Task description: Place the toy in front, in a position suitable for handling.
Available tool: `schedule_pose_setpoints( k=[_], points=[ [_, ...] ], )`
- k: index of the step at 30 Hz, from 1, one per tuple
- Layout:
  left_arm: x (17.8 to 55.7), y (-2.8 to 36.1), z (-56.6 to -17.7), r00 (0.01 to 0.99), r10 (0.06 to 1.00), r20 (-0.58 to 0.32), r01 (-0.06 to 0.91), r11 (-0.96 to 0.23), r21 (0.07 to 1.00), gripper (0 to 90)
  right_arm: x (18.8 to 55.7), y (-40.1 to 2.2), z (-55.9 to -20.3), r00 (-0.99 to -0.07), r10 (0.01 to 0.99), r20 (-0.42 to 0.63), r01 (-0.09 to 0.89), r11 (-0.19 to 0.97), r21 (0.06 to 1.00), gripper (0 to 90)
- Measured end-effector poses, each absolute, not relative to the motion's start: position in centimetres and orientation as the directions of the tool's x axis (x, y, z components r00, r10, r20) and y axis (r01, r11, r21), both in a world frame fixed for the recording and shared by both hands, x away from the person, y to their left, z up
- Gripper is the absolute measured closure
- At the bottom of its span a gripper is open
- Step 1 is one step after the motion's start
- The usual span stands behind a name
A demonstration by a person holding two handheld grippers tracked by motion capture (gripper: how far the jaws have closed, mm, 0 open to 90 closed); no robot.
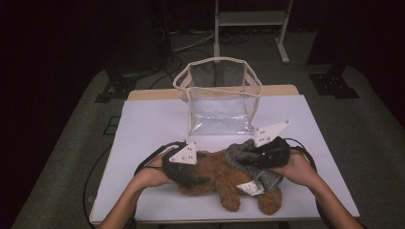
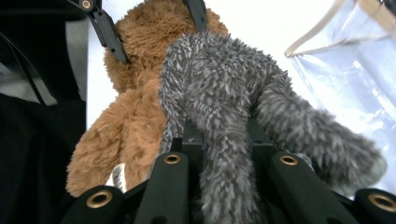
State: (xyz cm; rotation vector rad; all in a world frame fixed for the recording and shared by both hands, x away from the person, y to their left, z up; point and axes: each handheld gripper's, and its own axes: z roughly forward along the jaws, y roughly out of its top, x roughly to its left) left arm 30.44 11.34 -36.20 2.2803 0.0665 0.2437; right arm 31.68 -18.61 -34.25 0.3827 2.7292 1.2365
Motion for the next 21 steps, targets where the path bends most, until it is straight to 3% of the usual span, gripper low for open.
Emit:
schedule_pose_setpoints(
  k=[5,10,13,21],
  points=[
    [30.8,12.5,-35.6,0.971,0.175,0.162,-0.005,-0.666,0.746,20.4,32.0,-20.4,-35.1,-0.949,0.313,0.035,0.227,0.603,0.764,75.0],
    [31.7,14.0,-36.2,0.970,0.220,0.102,0.068,-0.650,0.757,20.2,32.3,-20.9,-35.4,-0.944,0.325,0.054,0.246,0.588,0.770,75.0],
    [32.0,14.0,-37.3,0.978,0.199,0.069,0.079,-0.651,0.755,27.0,32.2,-20.9,-35.4,-0.945,0.322,0.058,0.248,0.588,0.770,75.0],
    [31.8,12.8,-37.7,0.983,0.166,0.077,0.052,-0.658,0.752,31.7,31.9,-19.5,-33.3,-0.959,0.285,-0.006,0.189,0.653,0.733,75.0]
  ],
)
